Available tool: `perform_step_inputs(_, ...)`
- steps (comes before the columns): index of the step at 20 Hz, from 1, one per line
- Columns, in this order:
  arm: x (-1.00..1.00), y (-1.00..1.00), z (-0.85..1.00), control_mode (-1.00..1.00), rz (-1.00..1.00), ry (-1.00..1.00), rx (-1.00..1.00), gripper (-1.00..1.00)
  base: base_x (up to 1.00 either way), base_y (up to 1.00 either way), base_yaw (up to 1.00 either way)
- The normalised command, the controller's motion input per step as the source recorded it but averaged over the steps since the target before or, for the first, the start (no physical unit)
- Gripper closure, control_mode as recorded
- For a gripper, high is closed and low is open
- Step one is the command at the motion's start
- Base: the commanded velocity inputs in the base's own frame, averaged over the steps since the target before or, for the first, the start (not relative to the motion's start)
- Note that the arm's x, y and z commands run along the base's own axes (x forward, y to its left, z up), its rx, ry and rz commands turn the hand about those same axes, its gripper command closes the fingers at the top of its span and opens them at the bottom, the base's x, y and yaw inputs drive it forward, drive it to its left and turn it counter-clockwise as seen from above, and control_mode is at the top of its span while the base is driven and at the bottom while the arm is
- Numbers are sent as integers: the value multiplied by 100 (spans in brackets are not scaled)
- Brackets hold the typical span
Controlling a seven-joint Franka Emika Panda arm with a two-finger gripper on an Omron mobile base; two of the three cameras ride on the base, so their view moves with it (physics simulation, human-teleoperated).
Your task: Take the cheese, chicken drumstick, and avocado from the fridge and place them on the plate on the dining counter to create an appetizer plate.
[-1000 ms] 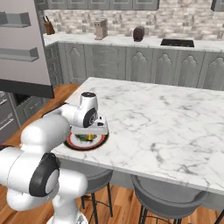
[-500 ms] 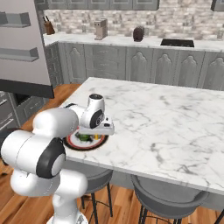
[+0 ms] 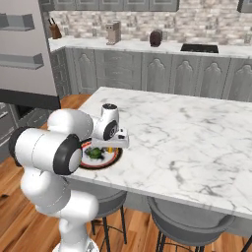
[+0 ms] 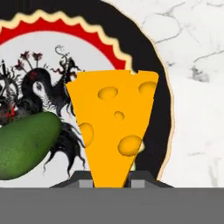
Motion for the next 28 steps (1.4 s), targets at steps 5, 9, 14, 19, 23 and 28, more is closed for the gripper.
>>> perform_step_inputs(5,13,0,-47,-100,-4,0,0,100,0,0,0)
perform_step_inputs(9,16,0,-36,-100,-4,0,0,100,0,0,0)
perform_step_inputs(14,-31,8,2,-100,-11,-4,0,-100,0,0,0)
perform_step_inputs(19,-78,6,42,-100,-20,-22,-2,-100,0,0,0)
perform_step_inputs(23,-68,13,94,-100,-18,-27,-7,-100,0,0,0)
perform_step_inputs(28,-62,14,100,-100,-10,-20,-8,-100,0,0,0)
